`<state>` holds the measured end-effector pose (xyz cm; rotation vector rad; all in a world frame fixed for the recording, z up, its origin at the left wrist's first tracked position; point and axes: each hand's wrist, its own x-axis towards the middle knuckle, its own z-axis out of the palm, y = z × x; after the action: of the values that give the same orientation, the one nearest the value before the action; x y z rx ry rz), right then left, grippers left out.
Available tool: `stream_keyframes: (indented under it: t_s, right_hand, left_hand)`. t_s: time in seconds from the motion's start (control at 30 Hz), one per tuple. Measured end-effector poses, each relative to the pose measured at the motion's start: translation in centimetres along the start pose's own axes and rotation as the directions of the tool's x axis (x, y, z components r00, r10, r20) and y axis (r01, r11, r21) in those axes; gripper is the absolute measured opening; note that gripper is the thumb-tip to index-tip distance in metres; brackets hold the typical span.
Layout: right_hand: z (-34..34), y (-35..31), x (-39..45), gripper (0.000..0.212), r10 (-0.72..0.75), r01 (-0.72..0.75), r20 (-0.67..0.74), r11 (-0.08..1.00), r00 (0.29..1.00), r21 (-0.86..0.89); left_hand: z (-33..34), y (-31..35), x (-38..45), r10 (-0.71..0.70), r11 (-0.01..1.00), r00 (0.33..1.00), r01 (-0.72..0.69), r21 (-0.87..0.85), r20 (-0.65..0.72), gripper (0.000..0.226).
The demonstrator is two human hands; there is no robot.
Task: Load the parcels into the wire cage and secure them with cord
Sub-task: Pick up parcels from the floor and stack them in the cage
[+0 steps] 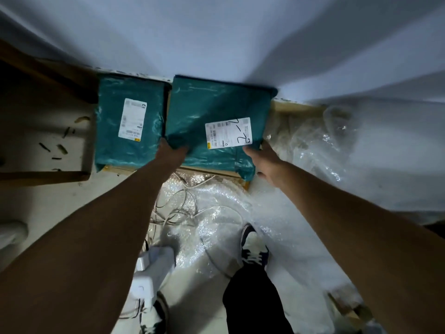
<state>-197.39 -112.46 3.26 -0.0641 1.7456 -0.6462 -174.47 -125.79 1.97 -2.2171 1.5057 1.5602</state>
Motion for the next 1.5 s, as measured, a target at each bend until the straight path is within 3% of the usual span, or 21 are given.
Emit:
stream_keyframes:
  t_s: [0.1, 0.23, 0.4, 0.67, 0.87, 1.0, 1.1, 1.23, 1.4, 1.5]
  right_hand:
    - [0.8, 0.9, 1.3, 0.049, 0.044, -0.038, -0.048, 0.991, 0.998, 0.125]
    - [-1.1, 2.1, -0.4, 0.04, 0.052, -0.037, -0.064, 0.975, 0.997, 0.219]
    - [-4.0, 2.8, -7.0, 0.027, 0.09, -0.079, -0.037, 0.971, 0.995, 0.225]
    - [-5.6, -0.8, -27.7, 0.026, 0.04, -0.014, -0.081, 0.955, 0.996, 0.295]
    - [-5.1, -7.7, -45.7, 0.034, -0.15, 0.201, -0.192, 0.938, 0.97, 0.281]
    - [-6.1, -10.0, -57.1, 0.029, -0.266, 0.345, -0.28, 0.893, 0.922, 0.289]
    - [-7.9, -10.0, -64.1, 0.039, -0.331, 0.436, -0.383, 0.87, 0.862, 0.23]
    - [-10.9, -7.0, -72.1, 0.046, -0.312, 0.478, -0.507, 0.846, 0.804, 0.238]
    - [-16.3, 3.0, -80.8, 0.048, -0.243, 0.523, -0.654, 0.808, 0.716, 0.273]
    - [-20.2, 12.2, -86.5, 0.047, -0.135, 0.523, -0.706, 0.769, 0.695, 0.368]
  left_hand:
    - [0.6, -0.7, 0.5, -0.025, 0.995, 1.0, 0.024, -0.096, -0.009, 0.091]
    - [0.6, -2.2, -2.6, -0.054, 0.974, 0.998, 0.046, -0.221, -0.029, 0.05]
    - [-1.3, -1.0, -10.4, -0.023, 0.948, 0.999, 0.009, -0.319, -0.038, 0.03]
    - [-12.1, 4.9, -25.8, 0.131, 0.959, 0.991, -0.117, -0.26, 0.039, 0.028]
    - [-21.8, 11.0, -38.3, 0.286, 0.913, 0.956, -0.25, -0.321, 0.07, 0.026]
    - [-26.6, 14.7, -46.8, 0.493, 0.832, 0.863, -0.431, -0.35, 0.11, 0.052]
    - [-28.3, 17.1, -52.7, 0.583, 0.793, 0.797, -0.515, -0.326, 0.159, 0.042]
    - [-26.9, 19.9, -60.7, 0.701, 0.711, 0.685, -0.65, -0.268, 0.197, 0.044]
    - [-20.4, 20.1, -71.5, 0.76, 0.636, 0.565, -0.749, -0.187, 0.321, 0.049]
    - [-14.1, 17.4, -79.4, 0.756, 0.596, 0.487, -0.788, -0.153, 0.437, 0.051]
